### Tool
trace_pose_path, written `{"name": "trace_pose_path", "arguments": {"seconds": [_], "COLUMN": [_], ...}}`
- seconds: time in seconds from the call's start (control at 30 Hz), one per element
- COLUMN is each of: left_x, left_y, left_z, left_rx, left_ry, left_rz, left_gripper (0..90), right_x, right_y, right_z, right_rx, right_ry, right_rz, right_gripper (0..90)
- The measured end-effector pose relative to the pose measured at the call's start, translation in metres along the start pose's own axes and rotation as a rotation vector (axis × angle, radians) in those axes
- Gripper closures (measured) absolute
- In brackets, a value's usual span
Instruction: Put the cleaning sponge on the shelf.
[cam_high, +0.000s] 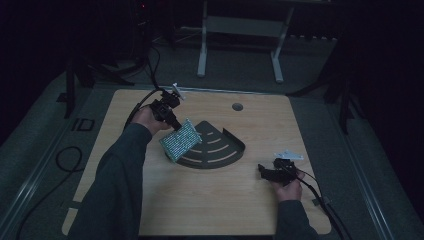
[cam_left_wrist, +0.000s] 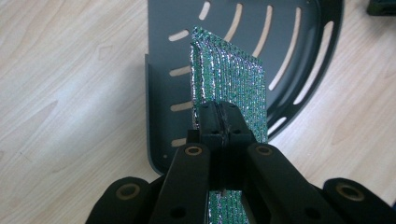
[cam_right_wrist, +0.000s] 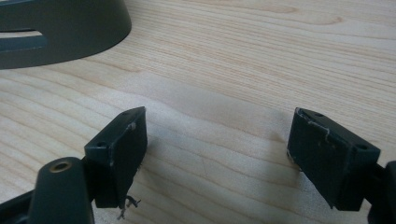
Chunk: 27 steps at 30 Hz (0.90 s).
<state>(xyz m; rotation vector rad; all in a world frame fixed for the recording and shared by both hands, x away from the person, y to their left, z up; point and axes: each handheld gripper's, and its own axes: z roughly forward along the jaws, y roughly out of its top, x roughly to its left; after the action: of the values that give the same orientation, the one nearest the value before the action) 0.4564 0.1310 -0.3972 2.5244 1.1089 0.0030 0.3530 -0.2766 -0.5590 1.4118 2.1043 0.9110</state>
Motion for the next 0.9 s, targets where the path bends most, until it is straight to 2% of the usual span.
{"name": "trace_pose_path", "arguments": {"seconds": [0.6, 0.9], "left_x": [-0.004, 0.0], "left_y": [0.011, 0.013], "left_z": [0.014, 0.02], "left_rx": [0.002, 0.007], "left_ry": [0.0, 0.007], "left_rz": [0.007, 0.005], "left_gripper": [90.0, 90.0], "right_x": [0.0, -0.001], "right_y": [0.0, 0.0], "right_z": [0.0, 0.001], "right_rx": [0.002, 0.002], "right_ry": [0.003, 0.005], "right_rz": [-0.004, -0.005], "right_gripper": [19.2, 19.1]}}
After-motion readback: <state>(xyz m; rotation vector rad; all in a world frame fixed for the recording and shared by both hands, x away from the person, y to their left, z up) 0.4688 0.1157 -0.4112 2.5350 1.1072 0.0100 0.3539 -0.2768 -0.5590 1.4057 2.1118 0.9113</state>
